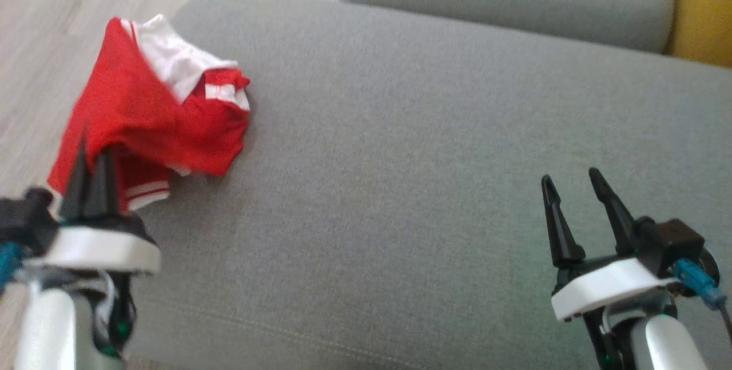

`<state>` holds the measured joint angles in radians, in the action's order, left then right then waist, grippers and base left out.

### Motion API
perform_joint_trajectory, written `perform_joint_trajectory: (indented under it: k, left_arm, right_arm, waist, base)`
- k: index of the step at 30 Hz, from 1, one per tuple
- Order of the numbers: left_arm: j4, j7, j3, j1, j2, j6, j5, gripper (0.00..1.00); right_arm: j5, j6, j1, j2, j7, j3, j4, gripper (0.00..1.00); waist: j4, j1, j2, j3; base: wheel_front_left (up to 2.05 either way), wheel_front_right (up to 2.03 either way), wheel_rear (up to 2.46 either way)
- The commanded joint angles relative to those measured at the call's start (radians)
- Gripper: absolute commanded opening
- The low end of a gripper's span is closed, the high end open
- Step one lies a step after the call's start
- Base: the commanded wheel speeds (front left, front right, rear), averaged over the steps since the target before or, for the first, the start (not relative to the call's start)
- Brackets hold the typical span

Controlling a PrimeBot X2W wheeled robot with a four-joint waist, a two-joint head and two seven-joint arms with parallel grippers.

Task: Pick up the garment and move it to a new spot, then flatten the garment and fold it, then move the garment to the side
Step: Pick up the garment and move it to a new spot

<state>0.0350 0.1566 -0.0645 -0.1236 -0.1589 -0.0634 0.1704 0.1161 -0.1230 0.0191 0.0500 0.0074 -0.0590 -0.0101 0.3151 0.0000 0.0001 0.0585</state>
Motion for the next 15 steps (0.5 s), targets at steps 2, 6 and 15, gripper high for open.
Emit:
perform_joint_trajectory:
  k: [2,6,15]
  left_arm:
    - [-0.101,-0.025,-0.003,0.002,-0.002,0.006,0.003,0.00]
    - [-0.171,-0.049,0.032,0.043,0.016,0.004,0.000,0.00]
    - [-0.250,-0.088,0.200,-0.011,0.052,-0.033,-0.006,0.00]
  right_arm:
    - [0.025,-0.008,-0.005,0.001,-0.012,-0.017,-0.036,1.00]
    - [0.042,-0.008,0.010,0.001,-0.014,-0.015,-0.041,1.00]
    - [0.076,-0.008,0.021,0.000,-0.013,-0.004,-0.067,1.00]
  waist:
    - [-0.026,0.0000,-0.0001,-0.039]
    - [-0.058,0.0000,-0.0001,-0.053]
    - [-0.200,0.0000,-0.0001,-0.030]
  base:
    - [0.00,0.00,0.00]
    - [0.00,0.00,0.00]
    - [0.00,0.00,0.00]
